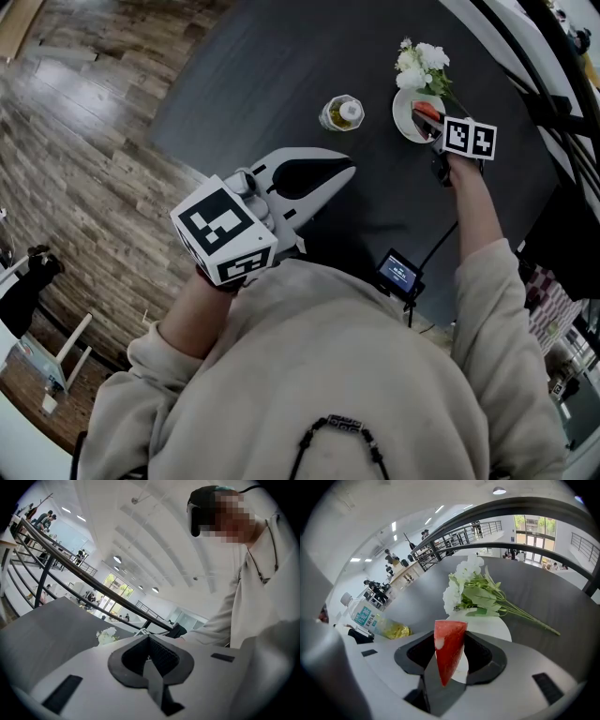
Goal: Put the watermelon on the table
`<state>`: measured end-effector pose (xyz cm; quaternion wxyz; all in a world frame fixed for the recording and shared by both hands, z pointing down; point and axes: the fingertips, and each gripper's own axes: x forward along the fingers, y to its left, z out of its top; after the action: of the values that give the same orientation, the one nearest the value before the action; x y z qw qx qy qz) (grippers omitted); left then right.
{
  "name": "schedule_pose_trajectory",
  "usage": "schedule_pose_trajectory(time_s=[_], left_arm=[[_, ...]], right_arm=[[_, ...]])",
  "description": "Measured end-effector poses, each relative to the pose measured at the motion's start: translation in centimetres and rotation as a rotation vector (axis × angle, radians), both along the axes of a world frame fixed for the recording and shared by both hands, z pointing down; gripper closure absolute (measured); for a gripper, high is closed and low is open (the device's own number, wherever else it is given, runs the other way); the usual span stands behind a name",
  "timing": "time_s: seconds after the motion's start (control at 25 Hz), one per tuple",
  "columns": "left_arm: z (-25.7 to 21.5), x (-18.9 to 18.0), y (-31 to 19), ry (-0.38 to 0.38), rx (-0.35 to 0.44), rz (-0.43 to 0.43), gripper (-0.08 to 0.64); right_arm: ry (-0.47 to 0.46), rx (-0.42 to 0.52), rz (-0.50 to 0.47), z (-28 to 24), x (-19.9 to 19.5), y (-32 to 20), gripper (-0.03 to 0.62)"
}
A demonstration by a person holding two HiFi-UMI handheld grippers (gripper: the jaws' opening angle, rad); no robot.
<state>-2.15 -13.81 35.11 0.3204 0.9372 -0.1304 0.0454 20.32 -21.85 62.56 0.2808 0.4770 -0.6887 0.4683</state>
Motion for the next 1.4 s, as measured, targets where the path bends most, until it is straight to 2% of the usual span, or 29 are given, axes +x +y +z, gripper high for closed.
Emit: schedule_pose_trajectory(time_s=[0.52,0.68,1.0,1.4], left_arm=[[0.2,-0.3,0.5,0.005,-0.012,0.000,0.557],[0.5,-0.3,0.6,0.003,-0.018,0.002,0.557],[1.2,-0.1,0.5,-0.001,-0.036,0.005,0.557],[1.1,0.3,0.4,-0.003,-0.032,0.016,0.557]], right_arm=[[0.094,-0.051,-0.074,1.8,0.2,0.8,0.391],[0.110,-0.070,-0.067,2.5,0.6,0.8,0.393],[0.076,-0.084,-0.022,3.1,0.6,1.0,0.396],[0.058,-0.088,-0.035,3.4,0.1,1.1,0.374]])
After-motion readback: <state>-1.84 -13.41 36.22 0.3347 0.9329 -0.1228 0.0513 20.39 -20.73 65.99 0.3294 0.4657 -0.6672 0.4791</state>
